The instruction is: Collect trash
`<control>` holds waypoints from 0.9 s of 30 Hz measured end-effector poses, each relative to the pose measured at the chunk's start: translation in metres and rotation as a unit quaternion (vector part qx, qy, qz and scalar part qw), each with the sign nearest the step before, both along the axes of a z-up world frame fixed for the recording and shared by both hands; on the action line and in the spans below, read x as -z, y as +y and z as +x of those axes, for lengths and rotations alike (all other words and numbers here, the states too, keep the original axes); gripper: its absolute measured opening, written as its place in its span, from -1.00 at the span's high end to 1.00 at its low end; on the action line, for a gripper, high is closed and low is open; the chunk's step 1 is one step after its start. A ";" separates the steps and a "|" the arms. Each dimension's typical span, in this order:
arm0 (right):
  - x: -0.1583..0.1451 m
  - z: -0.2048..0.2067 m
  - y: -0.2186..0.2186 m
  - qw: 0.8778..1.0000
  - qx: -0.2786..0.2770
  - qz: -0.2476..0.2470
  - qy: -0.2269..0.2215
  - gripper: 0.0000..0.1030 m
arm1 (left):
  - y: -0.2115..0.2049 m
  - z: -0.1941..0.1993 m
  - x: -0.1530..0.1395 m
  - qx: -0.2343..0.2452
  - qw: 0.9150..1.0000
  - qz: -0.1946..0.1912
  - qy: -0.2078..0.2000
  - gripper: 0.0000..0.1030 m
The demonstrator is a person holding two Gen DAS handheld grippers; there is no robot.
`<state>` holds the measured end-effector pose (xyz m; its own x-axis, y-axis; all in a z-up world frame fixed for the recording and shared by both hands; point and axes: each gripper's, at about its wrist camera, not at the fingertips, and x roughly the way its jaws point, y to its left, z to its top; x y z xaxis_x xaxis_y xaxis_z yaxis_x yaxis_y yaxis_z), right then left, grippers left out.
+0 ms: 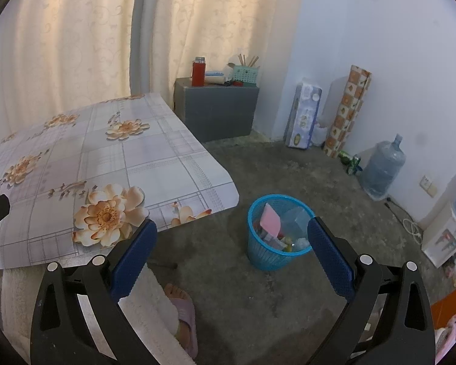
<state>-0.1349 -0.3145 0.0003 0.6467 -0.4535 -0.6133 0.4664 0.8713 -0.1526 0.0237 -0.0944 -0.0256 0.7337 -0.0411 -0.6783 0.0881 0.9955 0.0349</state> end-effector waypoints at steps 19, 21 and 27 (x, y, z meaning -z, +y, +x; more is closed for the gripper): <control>0.000 0.000 0.000 1.000 -0.002 0.001 0.003 -0.85 | -0.003 -0.002 0.003 0.008 1.000 -0.002 0.019 -0.89; 0.000 0.000 -0.001 1.000 -0.003 0.002 0.004 -0.85 | -0.005 -0.003 0.003 0.010 1.000 -0.001 0.019 -0.89; 0.001 -0.001 -0.001 1.000 -0.002 0.004 0.004 -0.85 | -0.008 -0.003 0.003 0.014 1.000 0.001 0.021 -0.89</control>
